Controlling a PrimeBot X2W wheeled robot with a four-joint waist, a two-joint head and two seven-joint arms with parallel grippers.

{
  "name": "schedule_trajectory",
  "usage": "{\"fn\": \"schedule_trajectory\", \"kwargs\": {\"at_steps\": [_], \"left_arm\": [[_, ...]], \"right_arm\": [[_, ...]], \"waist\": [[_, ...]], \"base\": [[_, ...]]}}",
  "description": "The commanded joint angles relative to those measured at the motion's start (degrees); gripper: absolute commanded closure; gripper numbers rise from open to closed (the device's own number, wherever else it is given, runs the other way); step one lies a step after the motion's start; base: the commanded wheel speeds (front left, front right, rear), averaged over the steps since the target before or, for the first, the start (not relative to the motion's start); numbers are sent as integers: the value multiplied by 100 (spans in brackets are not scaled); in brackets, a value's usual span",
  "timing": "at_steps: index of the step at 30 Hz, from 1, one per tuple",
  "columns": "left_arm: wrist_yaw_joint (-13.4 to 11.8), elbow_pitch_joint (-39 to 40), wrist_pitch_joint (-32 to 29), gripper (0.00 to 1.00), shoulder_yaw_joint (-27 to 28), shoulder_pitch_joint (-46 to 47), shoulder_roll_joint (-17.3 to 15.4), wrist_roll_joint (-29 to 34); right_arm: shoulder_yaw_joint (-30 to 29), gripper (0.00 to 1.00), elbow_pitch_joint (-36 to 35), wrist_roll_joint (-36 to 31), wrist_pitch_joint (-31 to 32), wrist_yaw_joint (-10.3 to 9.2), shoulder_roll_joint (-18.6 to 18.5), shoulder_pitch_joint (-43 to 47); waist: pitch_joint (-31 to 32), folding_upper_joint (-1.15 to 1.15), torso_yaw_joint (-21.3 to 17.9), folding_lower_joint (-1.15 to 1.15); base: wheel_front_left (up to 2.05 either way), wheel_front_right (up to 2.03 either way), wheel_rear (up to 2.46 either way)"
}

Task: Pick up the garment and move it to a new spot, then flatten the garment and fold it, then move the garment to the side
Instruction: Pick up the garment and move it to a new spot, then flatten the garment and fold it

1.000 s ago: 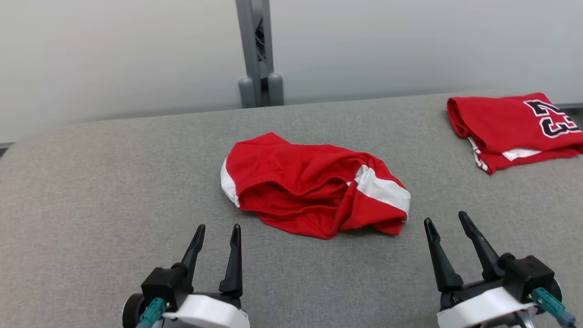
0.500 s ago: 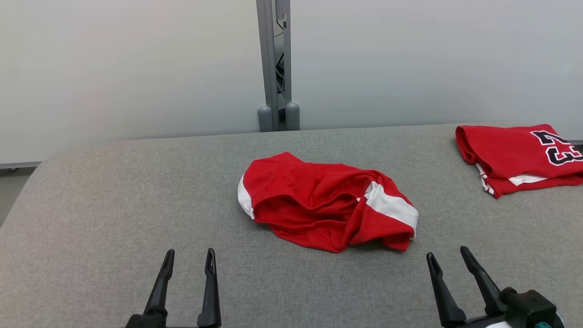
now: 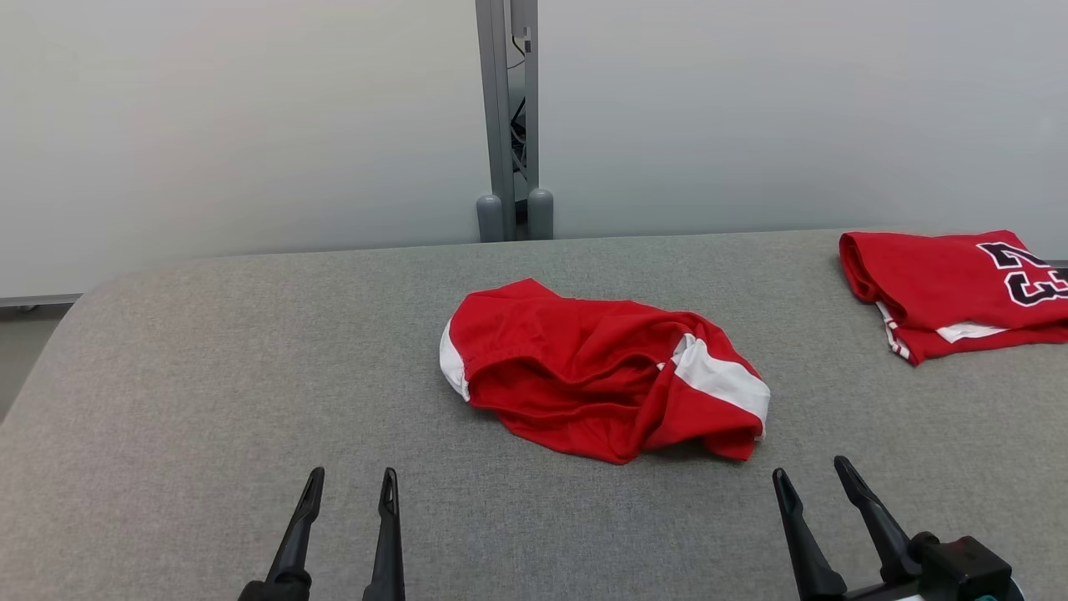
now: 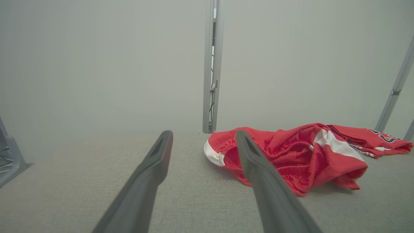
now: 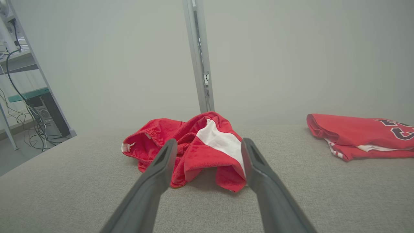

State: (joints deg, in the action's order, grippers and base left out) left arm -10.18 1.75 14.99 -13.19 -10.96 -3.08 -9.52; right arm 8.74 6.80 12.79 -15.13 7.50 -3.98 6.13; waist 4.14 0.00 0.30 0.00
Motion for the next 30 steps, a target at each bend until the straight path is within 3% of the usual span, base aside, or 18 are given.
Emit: {"fn": "schedule_trajectory", "kwargs": {"at_steps": [1, 9, 14, 22, 25, 30], "left_arm": [[31, -37, 22, 0, 9, 47, -10, 53], [151, -410, 23, 0, -126, 327, 6, -128], [322, -756, 23, 0, -494, 799, 8, -374], [753, -1824, -212, 0, -1514, 2063, 4, -2080], [701, -2055, -343, 0, -1830, 2630, 1, -2812], [461, -2599, -532, 0, -2313, 3517, -1, -3326]], "right_arm": [[6, 0, 23, 25, -1, -2, -34, -22], [146, 0, 141, 87, -1, -2, -121, -177], [139, 0, 168, 116, -1, -2, -159, -328], [9, 0, 201, 115, -1, -2, -238, -495], [-8, 0, 187, 98, -1, -2, -217, -622], [-53, 0, 159, 130, -1, -2, -194, -837]], "waist": [[-4, 0, -9, 0], [-135, 0, -329, 0], [-309, 0, -642, 0], [-647, 0, -1003, 0], [-888, 0, -1142, 0], [-1260, 0, -1328, 0]], "base": [[0, 0, 0], [0, 0, 0], [0, 0, 0], [0, 0, 0], [0, 0, 0], [0, 0, 0]]}}
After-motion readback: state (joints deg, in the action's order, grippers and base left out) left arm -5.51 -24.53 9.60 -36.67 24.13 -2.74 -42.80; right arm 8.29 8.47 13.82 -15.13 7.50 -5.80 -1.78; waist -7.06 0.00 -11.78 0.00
